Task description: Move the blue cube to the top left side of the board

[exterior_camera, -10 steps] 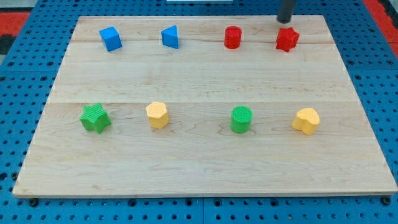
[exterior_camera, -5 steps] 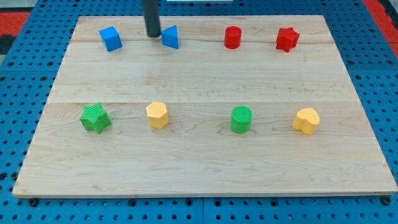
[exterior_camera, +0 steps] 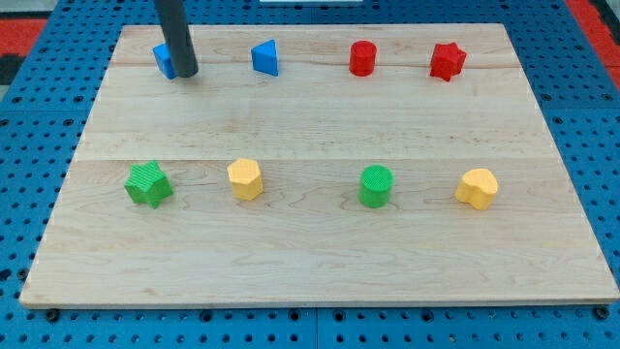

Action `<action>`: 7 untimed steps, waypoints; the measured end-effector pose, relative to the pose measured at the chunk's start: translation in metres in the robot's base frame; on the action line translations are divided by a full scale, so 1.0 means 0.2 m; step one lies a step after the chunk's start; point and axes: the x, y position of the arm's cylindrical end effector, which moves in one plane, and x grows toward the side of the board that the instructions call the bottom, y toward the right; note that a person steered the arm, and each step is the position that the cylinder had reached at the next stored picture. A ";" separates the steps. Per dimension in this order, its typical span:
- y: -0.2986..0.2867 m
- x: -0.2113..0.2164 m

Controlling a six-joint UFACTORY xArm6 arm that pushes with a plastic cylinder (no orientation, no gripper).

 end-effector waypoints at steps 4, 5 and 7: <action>-0.32 -0.03; -0.48 -0.09; -0.38 -0.28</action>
